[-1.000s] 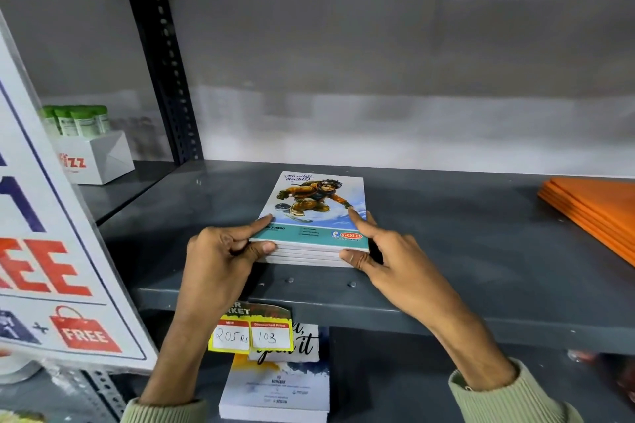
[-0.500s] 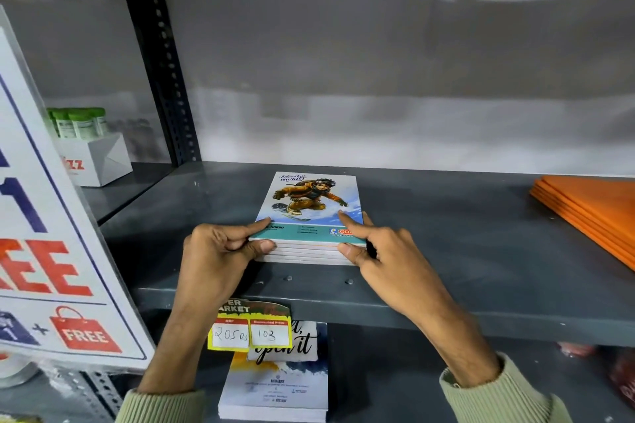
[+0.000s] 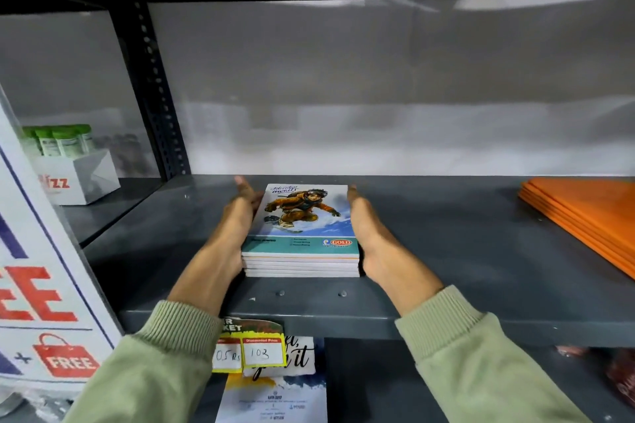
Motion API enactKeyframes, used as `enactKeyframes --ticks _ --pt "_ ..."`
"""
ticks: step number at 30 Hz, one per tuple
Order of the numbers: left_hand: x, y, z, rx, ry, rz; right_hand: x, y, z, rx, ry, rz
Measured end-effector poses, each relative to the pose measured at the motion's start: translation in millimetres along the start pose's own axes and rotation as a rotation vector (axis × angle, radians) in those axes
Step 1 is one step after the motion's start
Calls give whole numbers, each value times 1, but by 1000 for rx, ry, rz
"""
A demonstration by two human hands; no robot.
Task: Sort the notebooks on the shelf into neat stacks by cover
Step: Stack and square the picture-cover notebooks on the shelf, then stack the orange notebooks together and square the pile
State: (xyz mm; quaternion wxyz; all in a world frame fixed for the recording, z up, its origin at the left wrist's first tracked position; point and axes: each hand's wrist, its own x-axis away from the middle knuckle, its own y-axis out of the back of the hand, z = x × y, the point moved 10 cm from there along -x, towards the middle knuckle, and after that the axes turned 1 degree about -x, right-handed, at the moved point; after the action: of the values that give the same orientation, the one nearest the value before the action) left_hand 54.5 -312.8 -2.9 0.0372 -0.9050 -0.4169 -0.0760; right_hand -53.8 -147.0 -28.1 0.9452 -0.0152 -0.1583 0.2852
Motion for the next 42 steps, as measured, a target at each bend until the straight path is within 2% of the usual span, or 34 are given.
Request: enactKeyframes --ticks 6,12,15,18,22,25,30,33,36,39,42 --pt "-7 -5 16 46 81 72 -6 9 -3 127 28 -29" --pt "-3 -14 16 128 58 150 3 9 -6 10 -27 -92" --pt "2 -21 12 146 34 215 7 6 -3 -37 -12 -66" --pt "6 -11 2 59 -26 161 7 9 -1 -51 11 -29" --pt "25 -2 -29 -172 -173 -36 17 35 19 -68 110 -33" --pt "53 -42 -56 -309 -310 16 27 63 47 -102 245 -42" --pt "99 -167 -76 -264 -416 120 50 150 77 -132 342 -75" --pt "111 -228 -65 -199 -396 190 55 197 90 -147 370 -120" --pt "148 -312 -35 -180 -379 314 70 280 103 -239 442 -149" --pt "169 -367 0 -127 -263 398 84 359 102 -221 462 -195" --pt "169 -399 14 -15 -188 387 95 430 105 -153 471 -255"
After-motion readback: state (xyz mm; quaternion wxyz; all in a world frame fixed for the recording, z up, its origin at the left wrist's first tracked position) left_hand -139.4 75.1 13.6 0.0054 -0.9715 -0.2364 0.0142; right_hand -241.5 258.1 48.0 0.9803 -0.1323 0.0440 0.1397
